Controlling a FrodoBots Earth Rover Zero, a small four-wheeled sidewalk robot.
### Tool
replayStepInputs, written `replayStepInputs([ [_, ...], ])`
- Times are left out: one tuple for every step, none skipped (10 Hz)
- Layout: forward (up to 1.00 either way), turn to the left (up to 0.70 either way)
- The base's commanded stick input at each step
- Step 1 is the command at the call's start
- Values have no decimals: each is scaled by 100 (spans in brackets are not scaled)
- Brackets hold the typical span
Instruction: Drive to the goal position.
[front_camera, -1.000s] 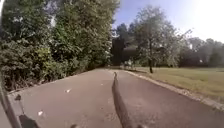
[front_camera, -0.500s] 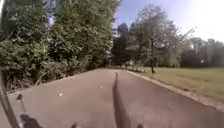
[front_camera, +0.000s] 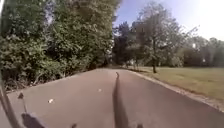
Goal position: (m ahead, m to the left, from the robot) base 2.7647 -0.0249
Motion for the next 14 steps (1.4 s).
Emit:
replayStepInputs([
  [70,5],
  [70,27],
  [70,35],
  [70,12],
  [70,0],
  [70,0],
  [70,0],
  [70,0],
  [70,0],
  [70,0],
  [70,0],
  [70,0],
  [70,-13],
  [70,-35],
])
